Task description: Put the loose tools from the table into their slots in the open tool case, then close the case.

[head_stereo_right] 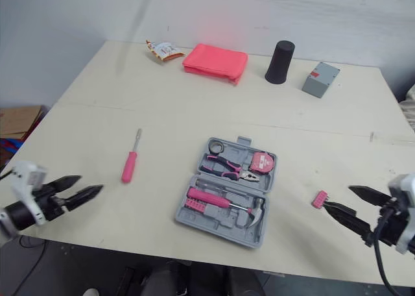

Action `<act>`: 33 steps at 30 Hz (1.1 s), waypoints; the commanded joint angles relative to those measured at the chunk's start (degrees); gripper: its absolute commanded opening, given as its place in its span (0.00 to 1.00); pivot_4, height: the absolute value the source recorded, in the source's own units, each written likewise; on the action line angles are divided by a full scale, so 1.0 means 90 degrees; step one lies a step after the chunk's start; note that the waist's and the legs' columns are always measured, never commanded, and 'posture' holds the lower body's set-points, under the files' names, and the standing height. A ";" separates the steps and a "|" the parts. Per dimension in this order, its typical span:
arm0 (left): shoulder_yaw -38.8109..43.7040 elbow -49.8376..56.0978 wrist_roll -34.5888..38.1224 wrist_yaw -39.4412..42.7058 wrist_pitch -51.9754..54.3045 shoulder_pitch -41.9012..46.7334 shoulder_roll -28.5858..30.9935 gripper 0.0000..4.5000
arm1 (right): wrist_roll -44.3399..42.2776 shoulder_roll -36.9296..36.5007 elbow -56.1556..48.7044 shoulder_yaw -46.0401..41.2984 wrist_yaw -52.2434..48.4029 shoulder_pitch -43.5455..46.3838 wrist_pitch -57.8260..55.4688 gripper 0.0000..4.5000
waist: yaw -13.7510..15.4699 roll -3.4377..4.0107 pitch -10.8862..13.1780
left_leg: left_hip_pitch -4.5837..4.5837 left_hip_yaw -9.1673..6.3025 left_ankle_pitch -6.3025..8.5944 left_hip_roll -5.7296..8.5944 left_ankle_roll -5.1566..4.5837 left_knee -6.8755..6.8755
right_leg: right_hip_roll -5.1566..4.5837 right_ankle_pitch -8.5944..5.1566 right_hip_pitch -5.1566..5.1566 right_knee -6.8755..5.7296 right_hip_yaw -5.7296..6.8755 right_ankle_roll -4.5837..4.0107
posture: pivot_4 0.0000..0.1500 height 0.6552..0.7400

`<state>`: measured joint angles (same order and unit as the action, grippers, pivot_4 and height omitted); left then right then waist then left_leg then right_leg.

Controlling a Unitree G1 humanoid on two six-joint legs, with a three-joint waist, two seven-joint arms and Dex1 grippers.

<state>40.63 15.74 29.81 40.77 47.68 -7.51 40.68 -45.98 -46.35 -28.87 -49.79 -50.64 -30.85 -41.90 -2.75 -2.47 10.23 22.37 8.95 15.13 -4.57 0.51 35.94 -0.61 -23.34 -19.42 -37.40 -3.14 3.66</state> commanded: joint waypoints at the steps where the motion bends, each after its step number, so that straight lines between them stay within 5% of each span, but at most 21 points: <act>1: 0.0072 0.0257 -0.0034 -0.0242 -0.0145 0.0022 0.0127 0.99 | 0.0070 0.0201 -0.0015 -0.0266 -0.0080 -0.0210 0.0198 1.00 | -0.0006 0.0003 0.0001 | 0.0001 0.0001 0.0002 0.0000 0.0003 -0.0004 | 0.0000 -0.0001 -0.0001 0.0004 0.0000 -0.0001 | 1.00 0.94; 6: -0.0374 0.0487 0.0199 -0.0222 0.0021 0.0480 0.0327 0.99 | 0.0051 0.0551 -0.0381 -0.0114 0.0400 -0.0113 0.0210 1.00 | -0.0039 0.0003 0.0001 | 0.0003 0.0002 0.0009 0.0000 0.0016 -0.0017 | 0.0003 -0.0005 -0.0008 0.0010 0.0004 -0.0009 | 1.00 0.94; 14: -0.2434 0.1061 0.1483 0.0959 0.0541 0.2756 0.0809 0.99 | 0.0032 0.1562 -0.1956 0.0879 0.2885 0.0307 -0.0515 1.00 | -0.0036 0.0011 0.0004 | 0.0004 0.0006 -0.0036 0.0001 0.0051 -0.0032 | 0.0008 -0.0005 -0.0019 0.0002 0.0003 -0.0008 | 1.00 0.94; 24: -0.5324 0.0753 0.1405 0.2621 -0.0293 0.5254 -0.0324 0.99 | 0.1101 0.3315 -0.2756 0.2851 0.6723 0.1718 -0.1941 1.00 | -0.0068 0.0042 0.0008 | 0.0006 0.0041 -0.0066 -0.0001 0.0054 -0.0033 | 0.0023 -0.0012 -0.0061 -0.0033 -0.0028 -0.0009 | 1.00 0.94; 33: -0.5883 0.0192 0.1272 0.3088 -0.0654 0.6080 -0.1115 0.99 | 0.2119 0.4151 -0.2404 0.3368 0.7602 0.1953 -0.2035 1.00 | -0.0073 0.0050 0.0005 | 0.0065 0.0044 -0.0087 -0.0002 0.0050 -0.0001 | 0.0024 -0.0014 -0.0128 -0.0074 -0.0031 -0.0014 | 1.00 0.94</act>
<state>-12.41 17.21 41.69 67.57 43.12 46.21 30.71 -28.71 -9.51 -49.82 -19.40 17.14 -13.06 -61.18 -3.41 -2.02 10.27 23.00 9.34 14.34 -4.60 0.96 35.95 -0.38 -23.47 -20.62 -38.09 -3.42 3.53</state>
